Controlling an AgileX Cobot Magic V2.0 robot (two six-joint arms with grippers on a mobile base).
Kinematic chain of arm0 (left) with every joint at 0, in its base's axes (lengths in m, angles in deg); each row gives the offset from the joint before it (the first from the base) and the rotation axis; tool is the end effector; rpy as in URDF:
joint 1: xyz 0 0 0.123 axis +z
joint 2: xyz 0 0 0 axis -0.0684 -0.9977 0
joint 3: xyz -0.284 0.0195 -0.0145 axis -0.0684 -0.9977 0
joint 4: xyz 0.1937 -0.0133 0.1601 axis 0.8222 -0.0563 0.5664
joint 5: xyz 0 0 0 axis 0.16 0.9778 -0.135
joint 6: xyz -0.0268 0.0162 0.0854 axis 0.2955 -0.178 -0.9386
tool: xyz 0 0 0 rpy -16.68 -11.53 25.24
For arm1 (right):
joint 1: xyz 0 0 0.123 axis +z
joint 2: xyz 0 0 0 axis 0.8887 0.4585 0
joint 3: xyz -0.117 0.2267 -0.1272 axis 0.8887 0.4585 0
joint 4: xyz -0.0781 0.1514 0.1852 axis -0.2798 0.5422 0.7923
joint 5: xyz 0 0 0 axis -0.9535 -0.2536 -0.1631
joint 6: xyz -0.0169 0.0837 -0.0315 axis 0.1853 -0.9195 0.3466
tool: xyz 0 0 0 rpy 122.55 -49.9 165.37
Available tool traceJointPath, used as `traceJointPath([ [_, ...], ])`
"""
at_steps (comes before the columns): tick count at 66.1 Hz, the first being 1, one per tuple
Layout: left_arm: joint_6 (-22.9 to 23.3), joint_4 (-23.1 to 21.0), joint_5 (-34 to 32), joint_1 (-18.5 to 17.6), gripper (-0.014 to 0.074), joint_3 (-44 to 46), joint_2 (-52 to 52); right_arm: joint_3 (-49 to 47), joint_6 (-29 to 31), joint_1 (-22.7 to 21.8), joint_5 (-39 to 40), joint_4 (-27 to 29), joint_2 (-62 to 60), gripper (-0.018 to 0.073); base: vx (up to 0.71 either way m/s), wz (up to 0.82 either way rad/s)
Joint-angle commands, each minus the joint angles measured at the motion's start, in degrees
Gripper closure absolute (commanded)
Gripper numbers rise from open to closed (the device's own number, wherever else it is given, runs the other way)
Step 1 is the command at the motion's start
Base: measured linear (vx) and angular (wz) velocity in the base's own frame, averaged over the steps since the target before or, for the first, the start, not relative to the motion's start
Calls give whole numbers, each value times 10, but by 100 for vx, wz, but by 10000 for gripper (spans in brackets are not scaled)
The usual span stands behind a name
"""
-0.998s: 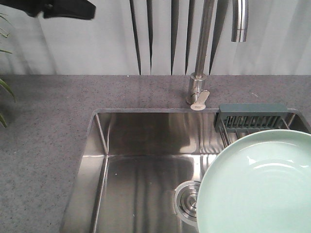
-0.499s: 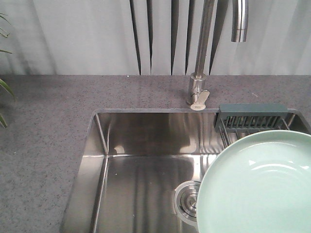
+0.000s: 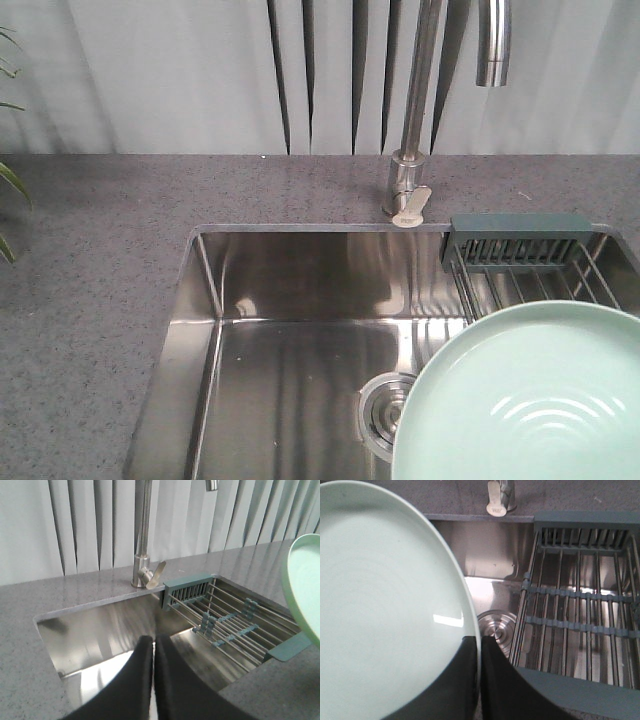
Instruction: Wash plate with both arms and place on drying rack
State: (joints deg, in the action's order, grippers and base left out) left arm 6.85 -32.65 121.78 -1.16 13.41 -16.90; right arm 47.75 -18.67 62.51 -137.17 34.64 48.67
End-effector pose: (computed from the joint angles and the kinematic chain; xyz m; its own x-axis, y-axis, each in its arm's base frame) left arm 0.0009 -0.0455 0.3282 -0.2091 -0.0793 -0.9747 0.5471 0.8167 -0.1838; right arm 0.0140 0.0265 0.3347 -0.5193 0.0387 -0.8537 -0.2284 0.9563 0.1823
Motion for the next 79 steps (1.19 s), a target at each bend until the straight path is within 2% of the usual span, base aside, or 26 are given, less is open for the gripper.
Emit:
traceJointPath([
  [1, -19, -1, -58, -2, 602, 3, -16, -13, -14, -3, 13, 14, 10, 564, 0, 0],
  [7, -52, 39, -81, -2, 602, 3, -18, -13, -16, -3, 11, 6, 24, 564, 0, 0],
  [15, -48, 77, -91, -2, 602, 3, -18, -28, -16, -3, 2, 4, 100, 564, 0, 0],
  [20, -48, 88, -82, -2, 602, 3, -18, -48, 8, -3, -6, 4, 168, 564, 0, 0],
  [26, -48, 103, -75, -2, 602, -6, -18, -73, 50, -3, 19, 8, 244, 564, 0, 0],
  [32, -48, 107, -74, -2, 602, -32, -18, -93, 89, -2, 41, 38, 310, 564, 0, 0],
  [43, -31, 107, -70, -2, 602, -77, -18, -101, 155, -2, 87, 130, 412, 564, 0, 0],
  [57, -30, 107, -80, -2, 602, -80, -18, -115, 173, -2, 199, 164, 534, 563, 0, 0],
  [67, -30, 107, -80, -2, 602, -80, -18, -170, 166, -3, 244, 147, 617, 563, 0, 0],
  [72, -30, 107, -79, -2, 602, -80, -18, -201, 147, -10, 242, 106, 638, 563, 0, 0],
  [79, -30, 107, -79, -2, 602, -80, -18, -217, 123, -23, 201, 31, 632, 563, 0, 0],
])
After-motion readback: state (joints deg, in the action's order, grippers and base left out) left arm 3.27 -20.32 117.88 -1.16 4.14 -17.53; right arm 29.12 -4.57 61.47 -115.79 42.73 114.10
